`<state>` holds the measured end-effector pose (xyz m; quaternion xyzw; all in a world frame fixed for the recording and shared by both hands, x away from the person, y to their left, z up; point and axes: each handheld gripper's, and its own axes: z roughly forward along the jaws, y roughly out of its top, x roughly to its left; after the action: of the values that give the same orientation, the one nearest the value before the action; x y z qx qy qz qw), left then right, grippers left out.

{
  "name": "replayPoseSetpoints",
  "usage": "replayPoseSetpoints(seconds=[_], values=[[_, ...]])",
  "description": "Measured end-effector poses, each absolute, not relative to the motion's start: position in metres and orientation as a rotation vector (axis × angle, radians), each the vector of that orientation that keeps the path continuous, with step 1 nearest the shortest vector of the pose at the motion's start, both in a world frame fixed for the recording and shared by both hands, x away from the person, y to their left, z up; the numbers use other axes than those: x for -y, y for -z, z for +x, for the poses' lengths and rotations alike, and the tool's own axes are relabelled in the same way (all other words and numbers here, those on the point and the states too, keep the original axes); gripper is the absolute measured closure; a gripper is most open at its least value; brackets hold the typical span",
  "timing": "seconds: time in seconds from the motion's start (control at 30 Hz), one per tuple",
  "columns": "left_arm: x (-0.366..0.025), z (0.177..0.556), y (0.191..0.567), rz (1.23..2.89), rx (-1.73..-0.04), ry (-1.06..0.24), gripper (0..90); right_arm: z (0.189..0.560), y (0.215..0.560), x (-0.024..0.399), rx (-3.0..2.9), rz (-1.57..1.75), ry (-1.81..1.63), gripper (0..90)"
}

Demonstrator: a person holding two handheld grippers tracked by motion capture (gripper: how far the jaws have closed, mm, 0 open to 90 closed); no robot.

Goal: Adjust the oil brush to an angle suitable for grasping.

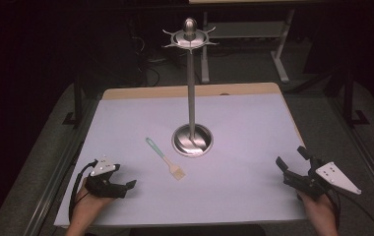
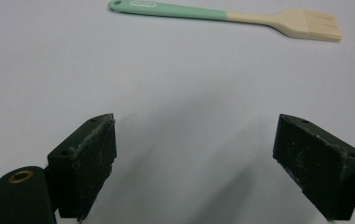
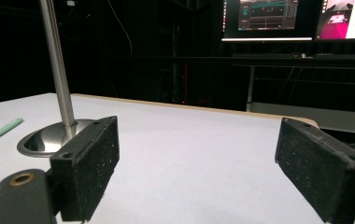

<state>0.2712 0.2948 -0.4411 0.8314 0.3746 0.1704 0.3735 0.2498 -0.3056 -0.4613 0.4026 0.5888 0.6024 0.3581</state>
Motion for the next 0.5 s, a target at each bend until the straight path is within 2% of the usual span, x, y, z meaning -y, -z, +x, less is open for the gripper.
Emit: replayPoseSetpoints(seconds=[0.5], values=[[-0.287,0.277,0.43,2.094,-0.995,-0.478,15.2,0.251,0.462,0.308,-1.509,1.051,-1.578,13.1]])
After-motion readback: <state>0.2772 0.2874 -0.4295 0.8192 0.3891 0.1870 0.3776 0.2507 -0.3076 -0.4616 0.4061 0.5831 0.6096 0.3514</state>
